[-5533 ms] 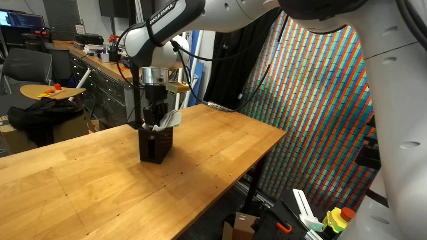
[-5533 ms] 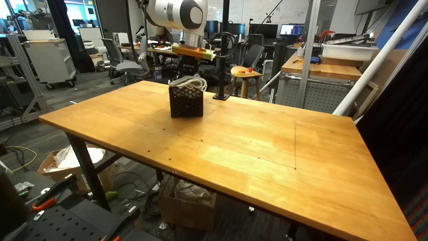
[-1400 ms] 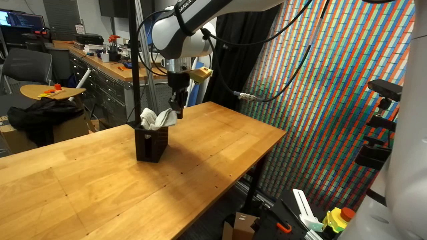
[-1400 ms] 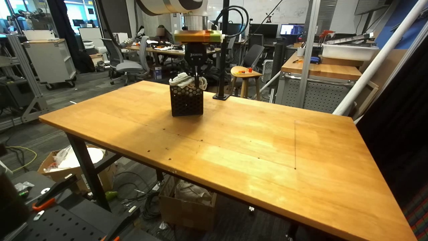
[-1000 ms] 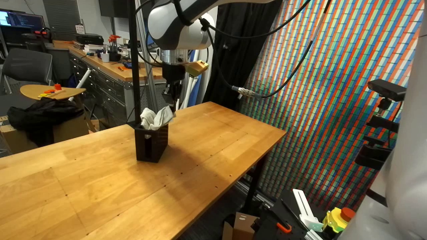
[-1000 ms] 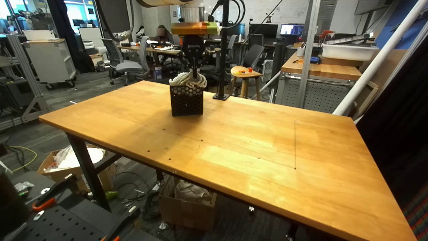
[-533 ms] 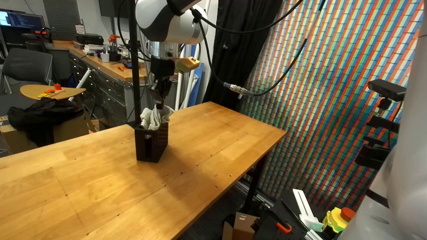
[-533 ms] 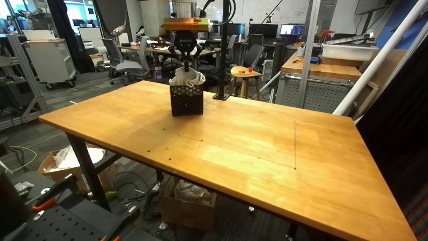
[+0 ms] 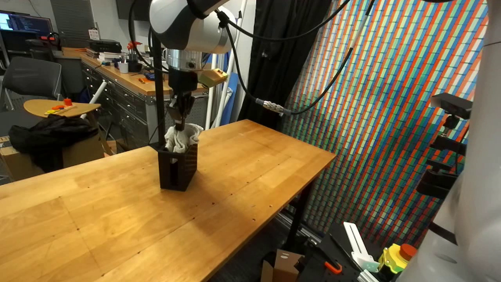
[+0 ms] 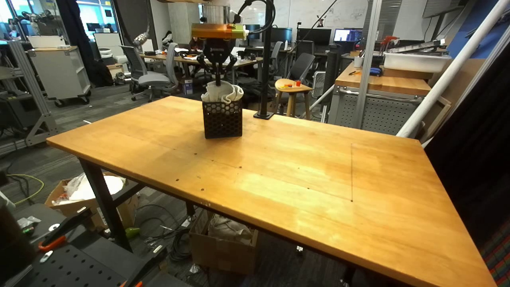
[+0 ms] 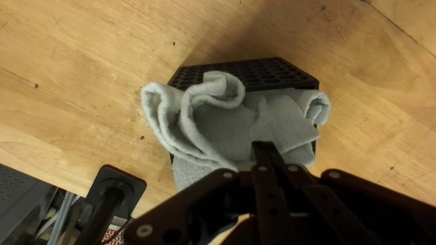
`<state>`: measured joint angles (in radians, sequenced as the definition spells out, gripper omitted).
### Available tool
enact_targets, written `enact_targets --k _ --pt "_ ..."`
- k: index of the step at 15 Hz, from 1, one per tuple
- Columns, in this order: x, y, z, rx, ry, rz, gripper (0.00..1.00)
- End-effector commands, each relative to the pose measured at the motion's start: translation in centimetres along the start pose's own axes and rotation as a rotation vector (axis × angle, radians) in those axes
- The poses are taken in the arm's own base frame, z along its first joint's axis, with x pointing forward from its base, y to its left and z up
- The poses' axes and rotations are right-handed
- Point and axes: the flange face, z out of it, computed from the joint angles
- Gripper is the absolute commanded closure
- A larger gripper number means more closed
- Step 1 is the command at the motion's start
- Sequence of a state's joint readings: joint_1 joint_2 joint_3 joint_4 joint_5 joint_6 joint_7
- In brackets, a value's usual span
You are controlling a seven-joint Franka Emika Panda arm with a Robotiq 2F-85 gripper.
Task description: Put the cloth in the cap
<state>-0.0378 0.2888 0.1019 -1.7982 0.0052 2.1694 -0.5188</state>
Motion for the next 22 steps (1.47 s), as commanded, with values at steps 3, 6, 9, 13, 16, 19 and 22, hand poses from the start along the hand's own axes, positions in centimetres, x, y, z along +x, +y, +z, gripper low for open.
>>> enact_targets --k 3,6,9,13,16,19,22 --pt "1.0 0.7 1.0 0.009 0.039 -0.011 0.95" --pt "0.7 1.2 2.5 0.018 0.030 -0.010 0.95" --pt "0.2 1.7 4.1 0.035 0.021 -0.005 0.95" --pt "-0.3 2.1 6.2 0.072 0.008 -0.003 0.95" --pt "-0.4 2.1 7.4 0.099 -0.004 -0.013 0.95" --pt "-0.2 1.8 9.0 0.125 -0.030 -0.039 0.95" --pt "0.1 1.1 11.3 0.163 -0.059 -0.066 0.95"
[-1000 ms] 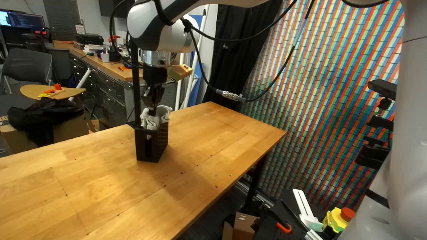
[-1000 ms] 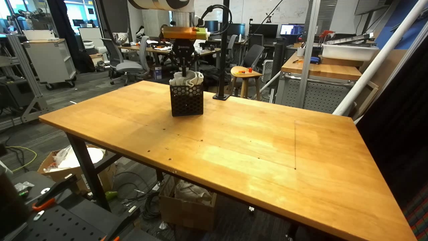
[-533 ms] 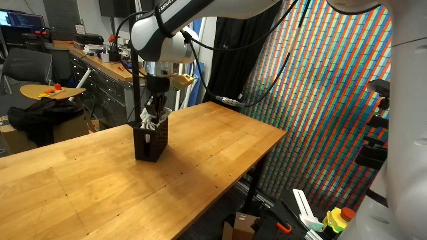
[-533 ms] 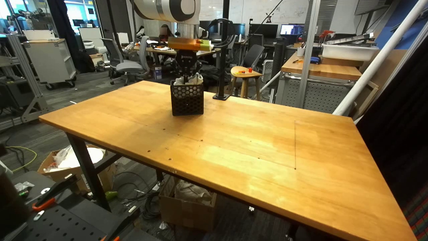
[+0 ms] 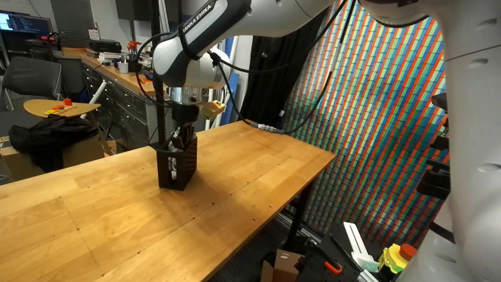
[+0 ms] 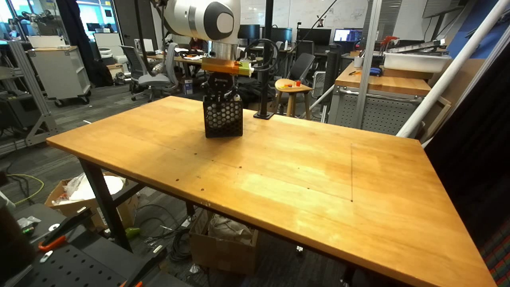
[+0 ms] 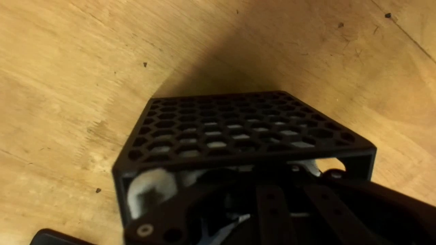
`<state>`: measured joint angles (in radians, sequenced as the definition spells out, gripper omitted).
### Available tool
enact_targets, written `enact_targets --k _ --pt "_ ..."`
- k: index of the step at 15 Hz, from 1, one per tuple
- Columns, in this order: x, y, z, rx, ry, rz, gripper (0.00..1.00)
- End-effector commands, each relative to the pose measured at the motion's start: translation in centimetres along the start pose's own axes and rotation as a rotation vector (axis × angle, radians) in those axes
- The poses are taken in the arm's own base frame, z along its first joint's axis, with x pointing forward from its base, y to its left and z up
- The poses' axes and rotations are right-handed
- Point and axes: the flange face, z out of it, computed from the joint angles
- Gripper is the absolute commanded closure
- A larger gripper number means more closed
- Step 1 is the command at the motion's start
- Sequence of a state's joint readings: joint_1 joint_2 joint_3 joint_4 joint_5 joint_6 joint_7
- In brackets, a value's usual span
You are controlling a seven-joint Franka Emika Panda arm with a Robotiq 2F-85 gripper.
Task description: Put the cloth in the cap
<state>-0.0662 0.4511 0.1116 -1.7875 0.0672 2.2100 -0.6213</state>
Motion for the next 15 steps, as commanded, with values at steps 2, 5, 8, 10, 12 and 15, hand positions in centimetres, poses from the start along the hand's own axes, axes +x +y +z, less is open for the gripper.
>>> enact_targets --k 2,5,8,10,12,15 --pt "0.8 -0.4 3.5 0.077 -0.031 -0.046 0.95" --pt "0.9 -0.9 4.9 0.103 -0.059 -0.059 0.95" --pt "0.7 -1.2 4.3 0.114 -0.077 -0.056 0.95" --pt "0.3 -1.3 3.5 0.114 -0.084 -0.047 0.95" --pt "-0.2 -1.6 2.2 0.101 -0.083 -0.036 0.95" --pt "-0.7 -2.1 -1.2 0.057 -0.050 -0.020 0.94"
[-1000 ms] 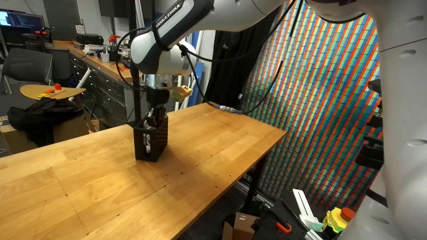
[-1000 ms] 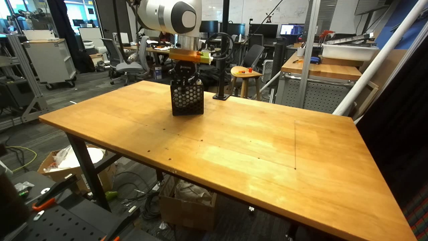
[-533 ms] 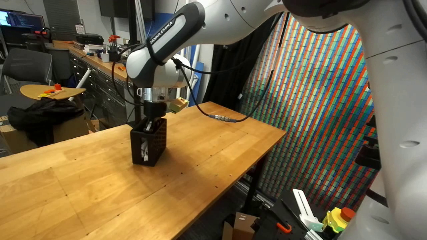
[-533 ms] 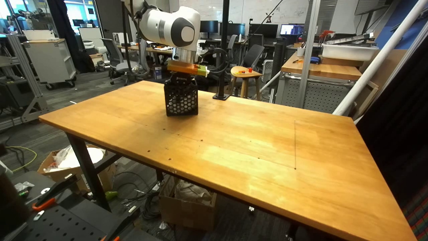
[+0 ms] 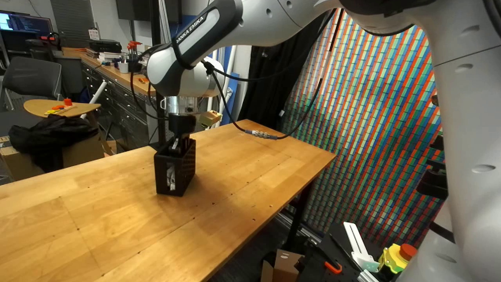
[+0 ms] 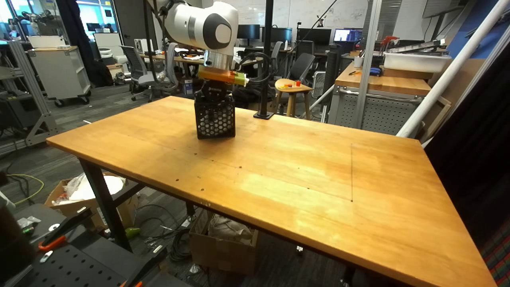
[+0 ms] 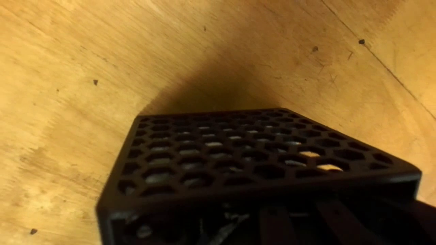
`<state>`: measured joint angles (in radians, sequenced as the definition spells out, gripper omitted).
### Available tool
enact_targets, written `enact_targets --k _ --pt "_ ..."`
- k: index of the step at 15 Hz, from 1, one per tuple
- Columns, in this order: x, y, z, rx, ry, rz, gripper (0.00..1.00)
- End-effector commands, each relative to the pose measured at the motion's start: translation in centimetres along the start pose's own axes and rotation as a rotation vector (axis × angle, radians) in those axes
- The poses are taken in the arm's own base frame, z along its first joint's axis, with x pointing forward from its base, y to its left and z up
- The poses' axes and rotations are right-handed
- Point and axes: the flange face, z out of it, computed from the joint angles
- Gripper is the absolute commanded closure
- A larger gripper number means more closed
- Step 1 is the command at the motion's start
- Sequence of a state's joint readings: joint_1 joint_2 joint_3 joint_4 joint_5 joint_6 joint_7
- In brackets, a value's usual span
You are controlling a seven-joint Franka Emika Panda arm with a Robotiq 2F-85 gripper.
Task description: Put the cloth in the cap
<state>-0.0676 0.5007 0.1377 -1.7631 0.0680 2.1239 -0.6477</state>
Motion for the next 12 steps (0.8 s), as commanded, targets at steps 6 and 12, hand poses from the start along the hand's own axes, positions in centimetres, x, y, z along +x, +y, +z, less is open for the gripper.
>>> enact_targets --k 6,12 --pt "-2.3 -2.3 -11.1 -0.111 0.114 0.047 0.90" --pt "-4.0 -3.2 -15.1 -0.168 0.162 0.080 0.92"
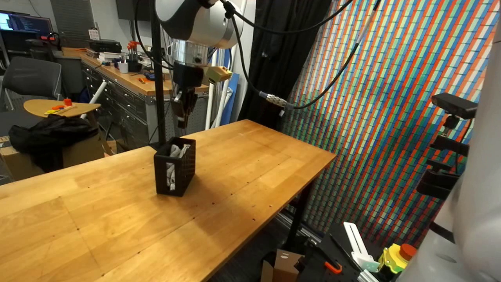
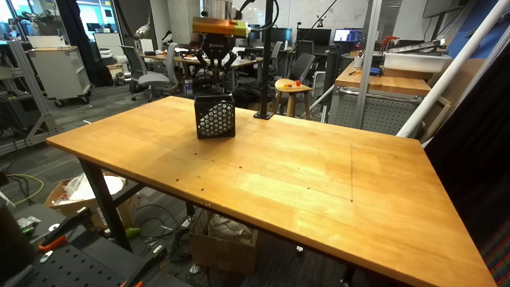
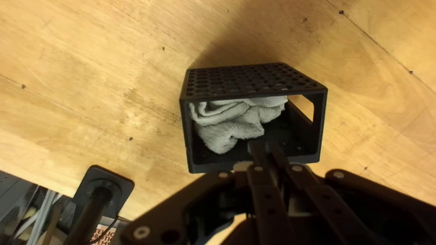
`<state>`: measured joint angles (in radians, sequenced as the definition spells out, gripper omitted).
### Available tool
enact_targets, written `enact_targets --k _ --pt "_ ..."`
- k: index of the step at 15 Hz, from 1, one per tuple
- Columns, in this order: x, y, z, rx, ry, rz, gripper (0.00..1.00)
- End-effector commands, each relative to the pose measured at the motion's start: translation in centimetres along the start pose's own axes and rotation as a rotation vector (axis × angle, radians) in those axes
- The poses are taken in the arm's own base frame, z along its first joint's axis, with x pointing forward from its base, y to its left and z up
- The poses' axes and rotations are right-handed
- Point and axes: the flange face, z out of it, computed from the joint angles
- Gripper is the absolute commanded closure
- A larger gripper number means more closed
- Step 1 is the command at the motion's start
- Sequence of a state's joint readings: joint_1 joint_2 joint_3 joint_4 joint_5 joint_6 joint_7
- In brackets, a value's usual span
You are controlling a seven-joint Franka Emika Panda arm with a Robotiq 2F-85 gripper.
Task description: Put the cloth in the cap
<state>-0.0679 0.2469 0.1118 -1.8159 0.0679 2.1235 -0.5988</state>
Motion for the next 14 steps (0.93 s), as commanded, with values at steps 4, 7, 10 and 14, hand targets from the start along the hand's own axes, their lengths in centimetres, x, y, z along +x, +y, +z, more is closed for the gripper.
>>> enact_targets --k 4,7,10,14 --pt "-0.8 -0.4 -1.7 -0.019 0.008 0.031 0.76" --pt "-1.1 -0.8 -1.9 -0.020 0.008 0.037 0.63" --pt "-1.2 -0.8 -1.8 -0.019 0.005 0.040 0.63" --pt "-1.2 -0.8 -1.8 -0.019 0.005 0.041 0.63"
